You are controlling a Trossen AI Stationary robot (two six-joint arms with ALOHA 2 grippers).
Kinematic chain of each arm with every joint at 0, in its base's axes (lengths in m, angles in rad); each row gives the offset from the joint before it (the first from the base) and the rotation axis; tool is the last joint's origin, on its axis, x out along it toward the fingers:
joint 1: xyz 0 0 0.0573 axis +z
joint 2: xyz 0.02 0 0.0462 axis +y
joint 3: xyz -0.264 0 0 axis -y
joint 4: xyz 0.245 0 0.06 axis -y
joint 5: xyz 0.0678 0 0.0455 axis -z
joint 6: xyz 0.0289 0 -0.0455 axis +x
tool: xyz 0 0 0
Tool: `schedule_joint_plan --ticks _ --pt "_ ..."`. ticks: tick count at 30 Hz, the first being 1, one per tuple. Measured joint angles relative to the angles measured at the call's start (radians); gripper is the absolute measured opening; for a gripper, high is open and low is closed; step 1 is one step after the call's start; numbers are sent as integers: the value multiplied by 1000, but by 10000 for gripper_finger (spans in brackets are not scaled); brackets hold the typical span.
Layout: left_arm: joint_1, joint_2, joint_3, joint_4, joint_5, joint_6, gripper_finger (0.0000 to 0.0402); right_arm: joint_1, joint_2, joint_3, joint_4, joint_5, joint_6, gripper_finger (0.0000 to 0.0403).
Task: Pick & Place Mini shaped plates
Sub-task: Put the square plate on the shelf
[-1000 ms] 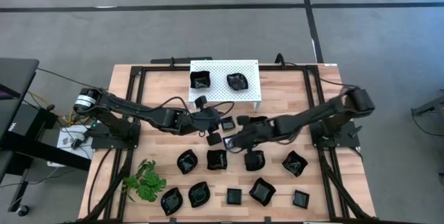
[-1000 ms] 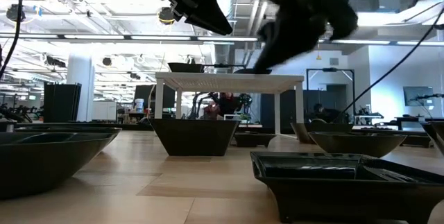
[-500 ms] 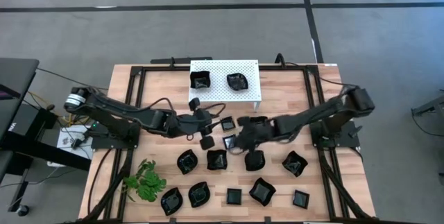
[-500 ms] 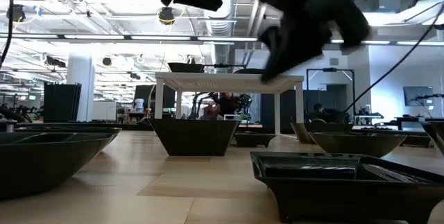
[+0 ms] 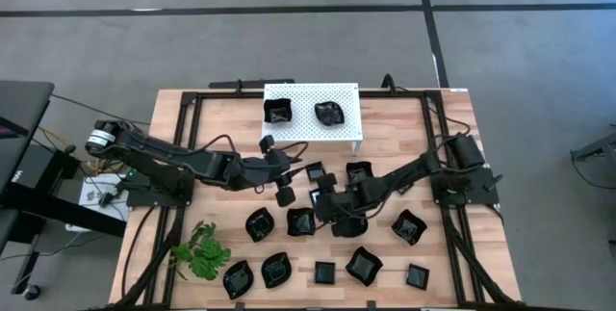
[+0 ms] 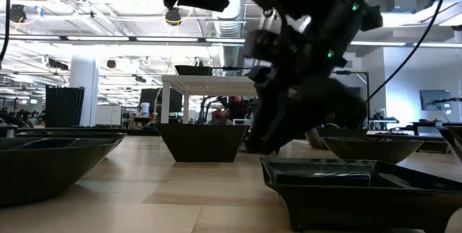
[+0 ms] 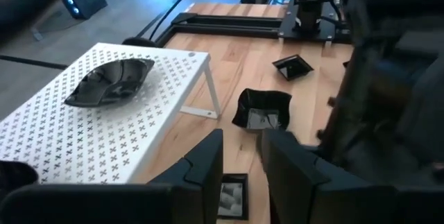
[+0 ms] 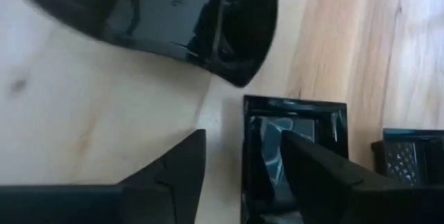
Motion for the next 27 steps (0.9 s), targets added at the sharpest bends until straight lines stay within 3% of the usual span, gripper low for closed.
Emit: schedule_joint_plan --ticks 6,16,27 --pt "0 0 0 0 0 -15 103 -12 10 10 -21 10 2 168" --pt "0 1 0 0 0 -41 103 -38 -14 6 -75 1 8 13" --pt "0 1 0 0 0 -41 103 -17 -19 76 -171 -38 72 6"
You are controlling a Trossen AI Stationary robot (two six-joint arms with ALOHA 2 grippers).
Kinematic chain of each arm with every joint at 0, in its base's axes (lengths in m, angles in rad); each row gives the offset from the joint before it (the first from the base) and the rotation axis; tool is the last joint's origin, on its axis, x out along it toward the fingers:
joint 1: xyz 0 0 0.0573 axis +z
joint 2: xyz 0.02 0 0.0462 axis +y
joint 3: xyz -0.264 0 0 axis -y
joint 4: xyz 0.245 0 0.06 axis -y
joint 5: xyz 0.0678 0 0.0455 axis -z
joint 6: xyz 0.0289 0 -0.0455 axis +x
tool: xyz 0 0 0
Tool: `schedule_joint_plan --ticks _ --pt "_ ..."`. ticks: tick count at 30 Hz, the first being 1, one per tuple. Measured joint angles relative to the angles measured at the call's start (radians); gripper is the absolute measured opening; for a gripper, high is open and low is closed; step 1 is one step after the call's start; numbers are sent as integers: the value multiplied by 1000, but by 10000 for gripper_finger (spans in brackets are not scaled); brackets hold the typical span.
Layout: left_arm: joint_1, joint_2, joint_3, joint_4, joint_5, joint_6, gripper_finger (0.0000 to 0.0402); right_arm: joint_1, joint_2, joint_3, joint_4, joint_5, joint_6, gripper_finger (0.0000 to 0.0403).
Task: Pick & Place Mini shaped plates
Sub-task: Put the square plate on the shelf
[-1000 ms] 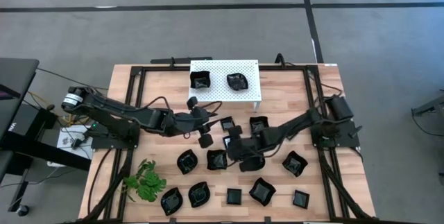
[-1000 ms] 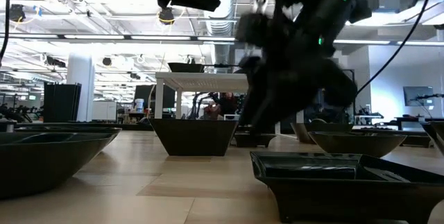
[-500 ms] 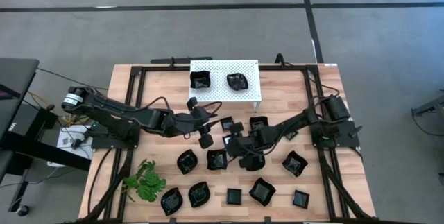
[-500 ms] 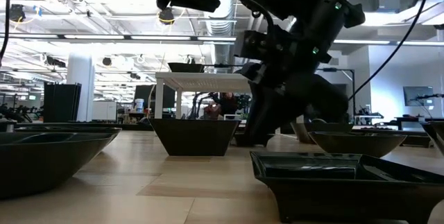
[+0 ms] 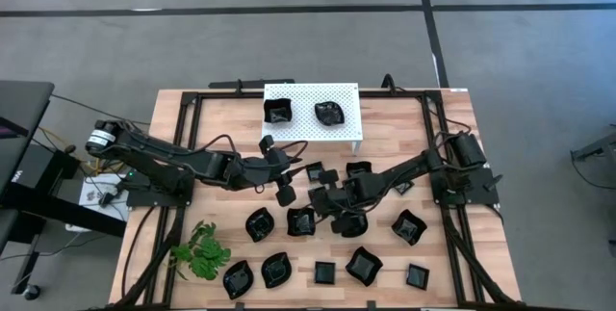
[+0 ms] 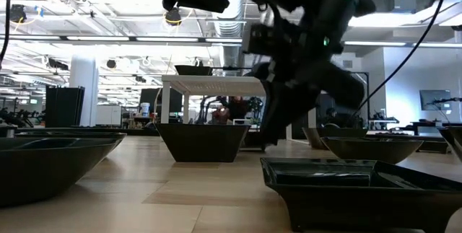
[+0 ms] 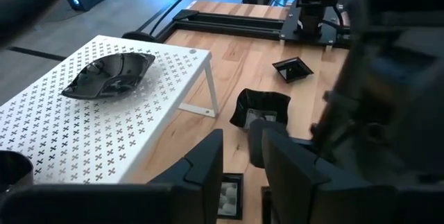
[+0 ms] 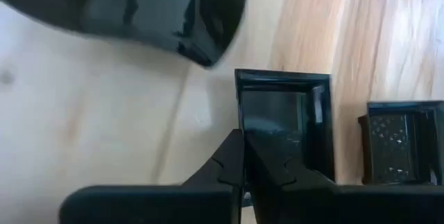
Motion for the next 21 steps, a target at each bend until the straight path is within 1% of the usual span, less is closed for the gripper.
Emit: schedule_joint_plan --ticks 4,10,12,15,19,21 --pt "0 0 0 2 0 0 103 16 0 75 -110 1 49 3" --pt "0 -7 0 9 0 17 103 27 0 218 -314 33 71 1" --pt "0 -15 0 9 0 17 103 33 0 264 -378 64 70 2" --pt "0 -19 1 7 0 19 103 47 0 337 -505 175 70 1" --pt "0 -19 1 6 0 20 103 51 -6 403 -685 398 99 1" --pt "0 -20 1 5 0 20 103 50 -27 420 -748 479 121 1"
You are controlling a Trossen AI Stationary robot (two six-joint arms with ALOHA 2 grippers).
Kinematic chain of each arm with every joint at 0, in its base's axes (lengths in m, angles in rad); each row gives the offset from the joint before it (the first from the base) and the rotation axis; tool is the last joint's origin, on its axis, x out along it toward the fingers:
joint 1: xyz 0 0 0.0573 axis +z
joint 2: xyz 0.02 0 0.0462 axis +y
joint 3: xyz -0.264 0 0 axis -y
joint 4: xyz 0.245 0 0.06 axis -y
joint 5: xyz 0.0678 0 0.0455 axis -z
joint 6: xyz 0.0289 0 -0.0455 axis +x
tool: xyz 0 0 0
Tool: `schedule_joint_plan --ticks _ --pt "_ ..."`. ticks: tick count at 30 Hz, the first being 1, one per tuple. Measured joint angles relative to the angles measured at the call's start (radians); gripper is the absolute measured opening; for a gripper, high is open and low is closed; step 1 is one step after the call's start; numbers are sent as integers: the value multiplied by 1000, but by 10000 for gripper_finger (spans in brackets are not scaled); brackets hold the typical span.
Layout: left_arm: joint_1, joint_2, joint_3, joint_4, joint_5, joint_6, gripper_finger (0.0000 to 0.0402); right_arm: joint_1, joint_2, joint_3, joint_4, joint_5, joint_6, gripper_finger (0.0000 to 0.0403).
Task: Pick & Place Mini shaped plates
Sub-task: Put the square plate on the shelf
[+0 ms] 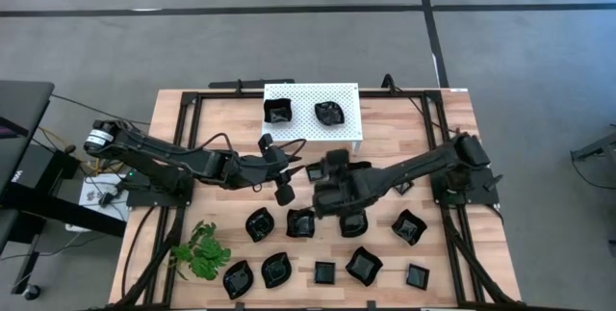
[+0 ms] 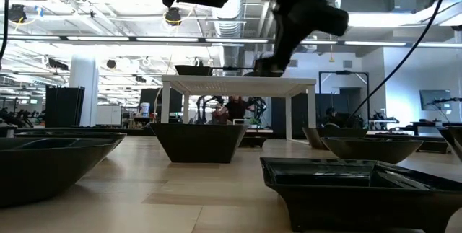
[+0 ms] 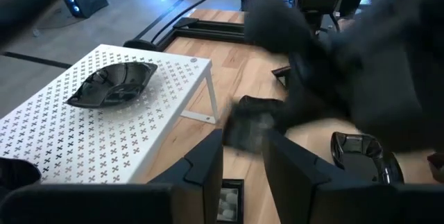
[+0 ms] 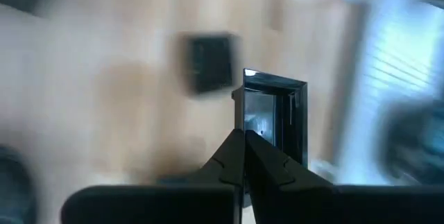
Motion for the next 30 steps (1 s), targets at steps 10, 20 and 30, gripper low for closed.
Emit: schedule_joint_plan --ticks 10,20,30 --pt "0 -1 0 2 0 0 103 -58 -230 2 95 32 -78 1" --pt "0 -11 0 10 0 51 103 -253 -165 2 239 -266 -187 0" --pt "-5 -13 0 4 -1 53 103 -374 -55 0 366 -268 -293 0"
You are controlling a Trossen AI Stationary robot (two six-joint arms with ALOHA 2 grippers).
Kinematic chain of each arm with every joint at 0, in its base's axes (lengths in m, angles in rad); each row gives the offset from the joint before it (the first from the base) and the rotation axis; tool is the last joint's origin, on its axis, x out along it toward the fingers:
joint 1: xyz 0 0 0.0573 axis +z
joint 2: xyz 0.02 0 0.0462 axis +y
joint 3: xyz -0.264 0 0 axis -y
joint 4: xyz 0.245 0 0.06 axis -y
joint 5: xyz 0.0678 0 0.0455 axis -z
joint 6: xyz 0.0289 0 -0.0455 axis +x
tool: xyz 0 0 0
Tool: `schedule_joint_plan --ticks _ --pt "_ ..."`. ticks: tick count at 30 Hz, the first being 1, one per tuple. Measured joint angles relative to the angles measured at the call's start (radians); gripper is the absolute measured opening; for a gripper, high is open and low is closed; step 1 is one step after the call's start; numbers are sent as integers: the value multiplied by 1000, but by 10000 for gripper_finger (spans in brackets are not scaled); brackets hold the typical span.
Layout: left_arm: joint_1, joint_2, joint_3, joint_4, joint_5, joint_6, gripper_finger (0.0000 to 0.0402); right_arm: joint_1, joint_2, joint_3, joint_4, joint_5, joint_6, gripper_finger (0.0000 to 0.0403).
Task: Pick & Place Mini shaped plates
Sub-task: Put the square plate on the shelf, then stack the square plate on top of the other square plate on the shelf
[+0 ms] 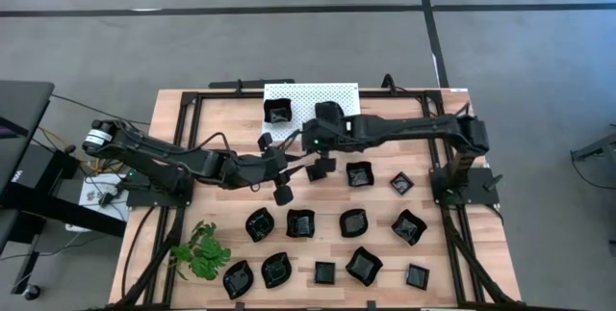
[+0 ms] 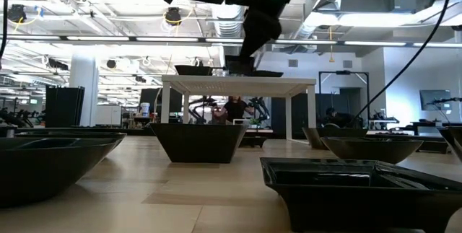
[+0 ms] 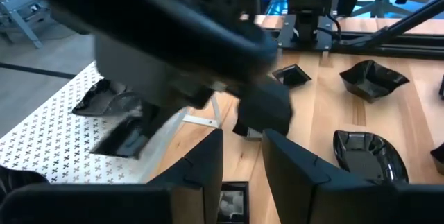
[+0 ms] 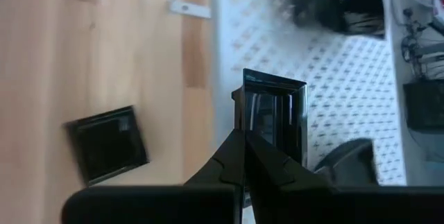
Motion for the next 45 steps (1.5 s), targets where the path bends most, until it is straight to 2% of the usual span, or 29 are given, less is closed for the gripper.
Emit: schedule_joint_plan --ticks 7,12,27,33,39,45 --pt "0 0 0 1 0 -1 103 -68 3 0 25 2 -5 0" --pt "0 0 0 1 0 -4 103 -99 3 0 -20 4 19 0" --pt "0 0 0 1 1 -4 103 -99 3 2 34 -7 -4 0" --pt "0 0 0 1 1 -4 103 -125 3 -20 67 -83 48 3" --pt "0 0 0 1 1 -4 103 -124 3 -45 95 -81 -39 41" --pt "0 0 0 1 1 -4 103 -115 3 -50 93 -69 -49 92"
